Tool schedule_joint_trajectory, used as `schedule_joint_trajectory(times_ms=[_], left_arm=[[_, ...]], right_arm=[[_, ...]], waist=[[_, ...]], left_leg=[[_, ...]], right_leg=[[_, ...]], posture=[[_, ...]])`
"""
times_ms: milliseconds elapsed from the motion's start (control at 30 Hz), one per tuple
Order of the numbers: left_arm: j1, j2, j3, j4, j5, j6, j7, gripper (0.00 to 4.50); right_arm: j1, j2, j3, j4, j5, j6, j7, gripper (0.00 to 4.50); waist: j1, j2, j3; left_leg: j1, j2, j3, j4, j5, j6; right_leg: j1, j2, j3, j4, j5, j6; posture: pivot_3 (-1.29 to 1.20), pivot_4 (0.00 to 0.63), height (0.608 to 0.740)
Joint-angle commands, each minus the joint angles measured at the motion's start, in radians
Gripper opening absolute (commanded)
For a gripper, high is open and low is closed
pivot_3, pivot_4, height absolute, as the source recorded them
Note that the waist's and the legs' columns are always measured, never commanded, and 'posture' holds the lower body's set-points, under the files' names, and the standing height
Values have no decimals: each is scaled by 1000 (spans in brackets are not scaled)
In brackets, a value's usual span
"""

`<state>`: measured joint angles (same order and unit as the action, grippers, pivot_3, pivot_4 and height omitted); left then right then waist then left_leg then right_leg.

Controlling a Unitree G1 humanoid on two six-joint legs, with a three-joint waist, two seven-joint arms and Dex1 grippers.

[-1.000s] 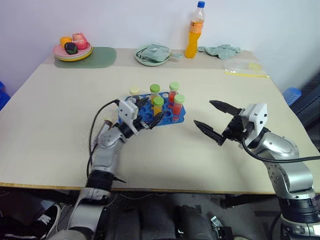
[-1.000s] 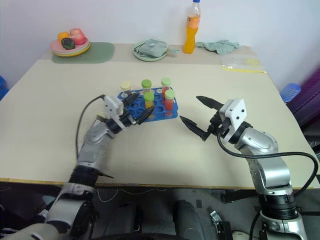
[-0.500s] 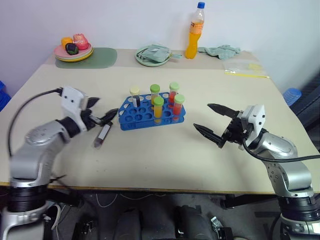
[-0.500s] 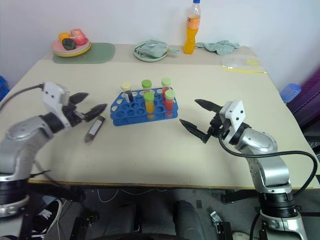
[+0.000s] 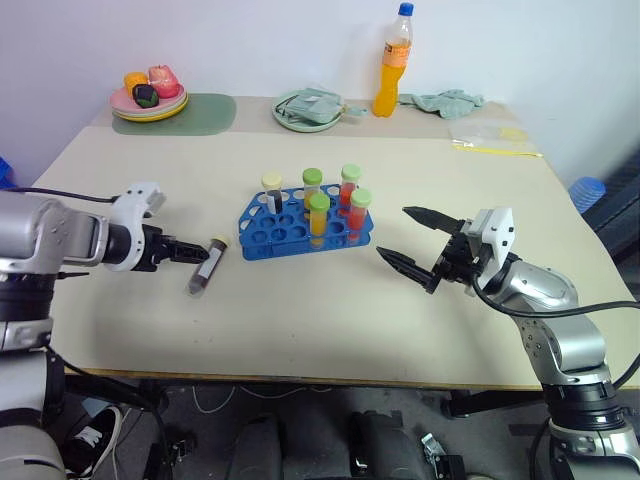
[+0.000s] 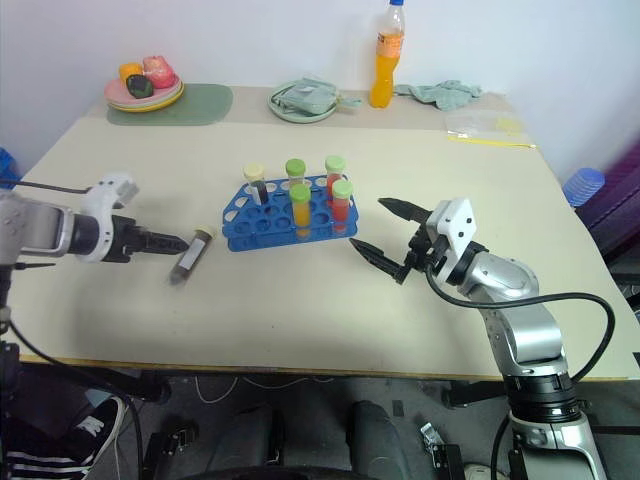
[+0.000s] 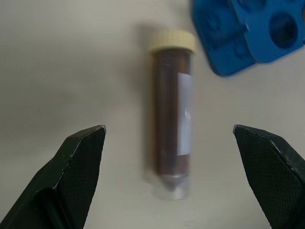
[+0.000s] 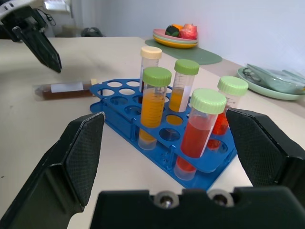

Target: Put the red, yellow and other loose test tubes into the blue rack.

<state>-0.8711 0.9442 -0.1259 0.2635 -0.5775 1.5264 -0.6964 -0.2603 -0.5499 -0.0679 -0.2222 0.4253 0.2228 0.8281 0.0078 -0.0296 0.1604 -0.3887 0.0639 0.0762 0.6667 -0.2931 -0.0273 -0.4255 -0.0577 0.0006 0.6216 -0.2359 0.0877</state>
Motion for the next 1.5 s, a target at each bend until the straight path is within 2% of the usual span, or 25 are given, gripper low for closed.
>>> schedule_joint_trajectory(times_ms=[33, 133, 233, 533, 633, 767, 800, 833, 1000, 1133, 1267, 1333, 1433, 1500], left_arm=[[-141, -25, -142, 163, 64, -56, -109, 4412], [-229, -49, -283, 289, 118, -103, -226, 4412], [-301, -92, -354, 434, 201, -198, -303, 4412], [-405, -225, -429, 741, 384, -323, -453, 4412], [-393, -244, -430, 777, 419, -311, -488, 3641], [-380, -252, -412, 800, 457, -323, -505, 1572], [-381, -252, -395, 811, 463, -329, -491, 1048], [-382, -249, -371, 821, 470, -347, -465, 745], [-399, -214, -249, 817, 484, -425, -347, 704], [-377, -157, -121, 699, 468, -465, -240, 704], [-257, -175, 192, 438, 342, -641, -71, 704], [-170, -219, 298, 270, 301, -728, -3, 704], [-33, -316, 419, 29, 207, -878, 3, 704], [38, -379, 469, -115, 150, -865, 46, 704]], right_arm=[[-4, 2, -10, -34, 1, -17, -8, 4500], [-8, 0, -10, -32, -2, -17, -10, 4500], [-12, 0, -8, -29, -4, -17, -11, 4500], [-16, 6, -4, -26, -7, -21, -22, 4500], [-13, 5, -5, -29, -7, -22, -24, 4500], [-14, 4, -5, -27, -8, -24, -25, 4500], [-14, 4, -4, -25, -9, -25, -25, 4500], [-15, 4, -3, -23, -11, -27, -24, 4500], [-6, -7, -5, -32, 1, -17, -9, 4500], [17, -33, -21, -49, 31, 3, 31, 4500], [52, -71, -37, -104, 117, 45, 112, 4500], [53, -86, -33, -117, 127, 52, 131, 4500], [24, -82, -34, -92, 121, 51, 128, 4500], [9, -82, -33, -73, 110, 46, 126, 4500]], waist=[[1, 0, 0], [1, 0, 0], [-1, 0, 0], [-1, -1, 0], [-5, 0, 0], [-5, -1, 0], [-5, -1, 0], [-4, -1, 0], [-5, -1, 0], [-17, -2, 1], [-16, -2, 0], [-17, -2, 0], [-16, -2, 0], [-16, -2, 0]], left_leg=[[0, 0, 0, 0, 0, 0], [0, 0, 0, 0, 0, 0], [0, 0, 0, 0, 0, 0], [-1, 0, 0, 1, 0, 0], [-1, 0, 0, 1, 0, 0], [-1, 0, 0, 1, 0, 0], [-1, 0, 0, 1, 0, 0], [-1, 0, 0, 1, 0, 0], [-1, 0, -1, 1, 0, 0], [-1, 0, -1, 1, 0, 0], [-1, 0, 0, 1, 0, 0], [-1, 0, 0, 2, 0, 0], [-1, -1, 0, 3, 0, 0], [-1, -1, 0, 4, 0, 0]], right_leg=[[0, 0, 0, 1, 0, 0], [0, 0, 0, 1, 0, -1], [-1, 0, 0, 2, -1, -1], [-2, 0, 0, 2, -1, -2], [-2, 0, 0, 3, -1, -2], [-2, 0, 1, 3, -1, -2], [-2, 0, 1, 3, -1, -2], [-2, 0, 1, 3, -1, -2], [-2, 0, 1, 4, 0, 0], [-3, 0, 1, 5, 0, 0], [-3, -2, 0, 6, 0, 0], [-2, -3, 0, 7, 0, 1], [-2, -4, 0, 7, 0, 1], [-2, -4, 0, 8, 0, 1]], posture=[[0, 150, 740], [0, 150, 740], [0, 150, 740], [0, 150, 740], [0, 150, 740], [0, 150, 740], [0, 150, 740], [0, 150, 740], [0, 150, 740], [0, 150, 740], [0, 150, 740], [0, 150, 740], [0, 150, 740], [0, 150, 740]])
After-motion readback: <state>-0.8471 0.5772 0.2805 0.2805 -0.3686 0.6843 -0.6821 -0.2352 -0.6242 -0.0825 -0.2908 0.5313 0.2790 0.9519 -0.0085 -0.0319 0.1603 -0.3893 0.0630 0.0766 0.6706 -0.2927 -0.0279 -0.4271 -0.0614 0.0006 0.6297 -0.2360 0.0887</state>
